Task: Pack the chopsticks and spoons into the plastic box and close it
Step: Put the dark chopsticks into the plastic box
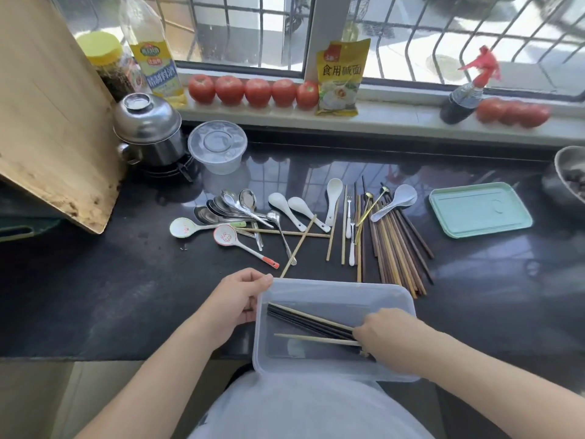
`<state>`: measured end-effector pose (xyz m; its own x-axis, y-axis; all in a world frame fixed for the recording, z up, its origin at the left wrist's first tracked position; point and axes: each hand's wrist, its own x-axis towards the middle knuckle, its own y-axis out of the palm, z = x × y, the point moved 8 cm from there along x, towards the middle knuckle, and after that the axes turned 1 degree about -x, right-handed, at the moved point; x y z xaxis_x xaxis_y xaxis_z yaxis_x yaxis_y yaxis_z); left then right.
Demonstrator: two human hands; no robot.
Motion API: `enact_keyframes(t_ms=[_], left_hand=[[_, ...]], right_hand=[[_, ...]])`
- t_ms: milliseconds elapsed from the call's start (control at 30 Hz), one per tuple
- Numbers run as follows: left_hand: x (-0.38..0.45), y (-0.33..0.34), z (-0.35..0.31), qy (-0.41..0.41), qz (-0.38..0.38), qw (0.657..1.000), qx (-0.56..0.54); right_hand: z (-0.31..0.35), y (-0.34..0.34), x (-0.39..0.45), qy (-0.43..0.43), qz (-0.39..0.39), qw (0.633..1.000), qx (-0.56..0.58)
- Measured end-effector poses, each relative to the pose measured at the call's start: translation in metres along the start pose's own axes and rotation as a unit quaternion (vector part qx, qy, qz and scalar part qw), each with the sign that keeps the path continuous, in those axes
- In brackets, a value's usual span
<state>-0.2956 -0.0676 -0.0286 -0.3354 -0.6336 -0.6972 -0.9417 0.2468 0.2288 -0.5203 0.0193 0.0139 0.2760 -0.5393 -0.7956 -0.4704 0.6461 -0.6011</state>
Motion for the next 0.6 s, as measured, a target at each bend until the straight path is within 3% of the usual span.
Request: enact_keyframes(t_ms=[600], left_hand=[[-0.006, -0.001, 0.000, -0.003, -0.013, 1.000, 0.020]], right_hand=[[0.010, 0.006, 0.040, 0.072, -0.002, 0.996, 0.049]])
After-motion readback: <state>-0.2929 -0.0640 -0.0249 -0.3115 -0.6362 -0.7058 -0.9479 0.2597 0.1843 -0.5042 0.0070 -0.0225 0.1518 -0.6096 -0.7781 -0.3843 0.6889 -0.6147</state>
